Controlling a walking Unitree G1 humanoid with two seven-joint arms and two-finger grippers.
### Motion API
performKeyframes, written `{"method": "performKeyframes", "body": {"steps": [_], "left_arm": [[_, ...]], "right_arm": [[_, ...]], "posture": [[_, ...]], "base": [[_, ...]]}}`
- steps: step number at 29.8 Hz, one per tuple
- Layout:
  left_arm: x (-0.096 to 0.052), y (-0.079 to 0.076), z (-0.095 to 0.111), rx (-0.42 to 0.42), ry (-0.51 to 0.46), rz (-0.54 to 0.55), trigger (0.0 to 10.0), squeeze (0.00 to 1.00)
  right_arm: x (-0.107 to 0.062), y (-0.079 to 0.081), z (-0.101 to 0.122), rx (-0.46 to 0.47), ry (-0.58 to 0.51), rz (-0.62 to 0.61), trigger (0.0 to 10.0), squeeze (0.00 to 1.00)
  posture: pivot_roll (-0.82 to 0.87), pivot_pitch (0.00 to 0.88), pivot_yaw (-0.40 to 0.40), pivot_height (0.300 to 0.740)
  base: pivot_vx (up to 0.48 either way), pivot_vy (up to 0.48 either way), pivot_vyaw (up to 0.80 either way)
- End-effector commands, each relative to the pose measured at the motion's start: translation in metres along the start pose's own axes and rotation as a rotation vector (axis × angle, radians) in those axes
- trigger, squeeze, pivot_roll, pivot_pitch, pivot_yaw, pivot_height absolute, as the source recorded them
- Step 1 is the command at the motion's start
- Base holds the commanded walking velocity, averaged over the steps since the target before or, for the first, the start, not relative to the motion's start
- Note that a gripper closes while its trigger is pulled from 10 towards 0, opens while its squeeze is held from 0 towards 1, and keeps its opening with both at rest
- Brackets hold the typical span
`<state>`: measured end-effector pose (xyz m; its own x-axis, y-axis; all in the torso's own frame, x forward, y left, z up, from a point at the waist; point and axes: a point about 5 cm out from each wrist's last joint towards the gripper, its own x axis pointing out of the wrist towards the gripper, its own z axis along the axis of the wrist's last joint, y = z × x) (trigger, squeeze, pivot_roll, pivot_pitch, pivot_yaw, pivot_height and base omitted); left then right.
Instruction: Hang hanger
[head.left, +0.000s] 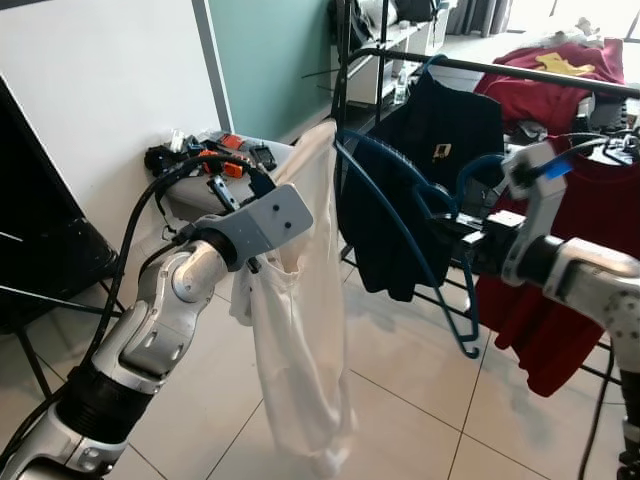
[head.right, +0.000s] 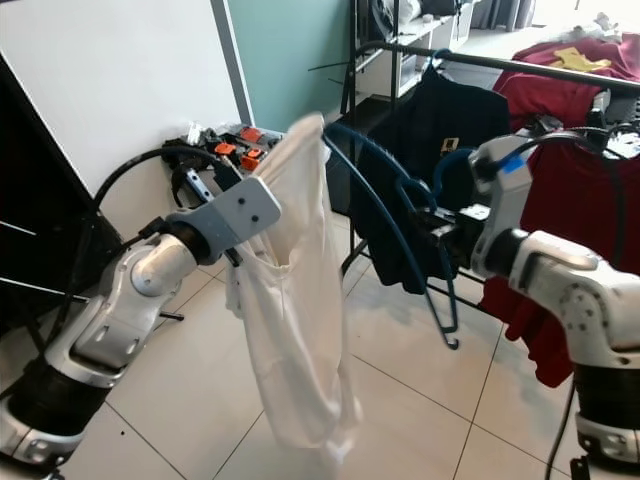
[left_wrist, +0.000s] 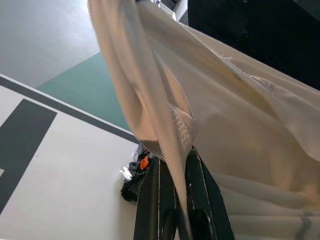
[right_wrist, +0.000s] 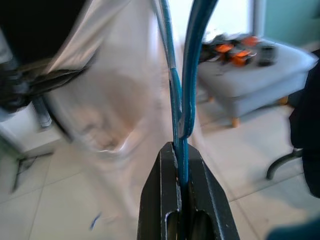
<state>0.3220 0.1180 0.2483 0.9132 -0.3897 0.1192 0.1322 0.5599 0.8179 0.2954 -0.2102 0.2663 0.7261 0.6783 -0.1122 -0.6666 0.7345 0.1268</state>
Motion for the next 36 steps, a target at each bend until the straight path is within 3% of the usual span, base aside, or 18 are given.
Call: {"method": "performKeyframes", "body": {"steps": [1, 8, 20, 25, 36], "left_arm": [[0.001, 0.003, -0.003, 0.052, 0.008, -0.004, 10.0, 0.00], [0.006, 0.009, 0.003, 0.045, -0.015, 0.029, 10.0, 0.00], [0.006, 0.009, 0.003, 0.049, -0.024, 0.024, 10.0, 0.00], [0.008, 0.008, 0.005, 0.036, -0.026, 0.025, 10.0, 0.00], [0.007, 0.007, 0.003, 0.017, -0.014, 0.028, 10.0, 0.00]], "right_arm": [[-0.005, 0.008, -0.010, -0.002, 0.082, 0.074, 10.0, 0.00], [-0.012, 0.026, -0.043, -0.012, 0.305, 0.166, 10.0, 0.00], [-0.014, 0.030, -0.046, 0.004, 0.325, 0.179, 10.0, 0.00], [-0.011, 0.043, -0.056, -0.011, 0.369, 0.244, 10.0, 0.00], [-0.015, 0.051, -0.064, -0.037, 0.424, 0.280, 10.0, 0.00]], "posture": [[-0.11, 0.065, 0.074, 0.740], [-0.11, 0.063, 0.074, 0.740], [-0.11, 0.057, 0.080, 0.740], [-0.10, 0.059, 0.078, 0.740], [-0.10, 0.063, 0.079, 0.740]], "base": [[0.000, 0.000, 0.00], [0.000, 0.000, 0.00], [0.000, 0.000, 0.00], [0.000, 0.000, 0.00], [0.000, 0.000, 0.00]]}}
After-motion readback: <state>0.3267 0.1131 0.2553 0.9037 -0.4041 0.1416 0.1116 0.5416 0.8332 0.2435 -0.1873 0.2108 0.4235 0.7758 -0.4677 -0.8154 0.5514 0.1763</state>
